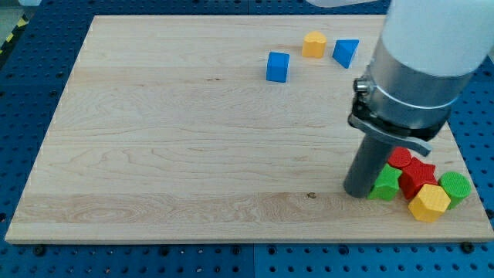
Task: Point your arm to blue cube
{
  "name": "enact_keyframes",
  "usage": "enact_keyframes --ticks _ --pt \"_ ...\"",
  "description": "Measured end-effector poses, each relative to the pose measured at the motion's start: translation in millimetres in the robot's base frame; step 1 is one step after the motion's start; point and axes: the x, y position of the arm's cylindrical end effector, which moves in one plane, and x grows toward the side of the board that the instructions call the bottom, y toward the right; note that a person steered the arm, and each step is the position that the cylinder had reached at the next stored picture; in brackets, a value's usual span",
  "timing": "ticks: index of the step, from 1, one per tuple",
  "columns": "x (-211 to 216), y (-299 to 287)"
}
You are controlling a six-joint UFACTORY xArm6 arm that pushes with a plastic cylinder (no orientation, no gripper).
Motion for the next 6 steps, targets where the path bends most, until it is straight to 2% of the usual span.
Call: enact_keyframes --ticks 2,6 --pt "0.0 0.8" --pt "-59.8 -74.7"
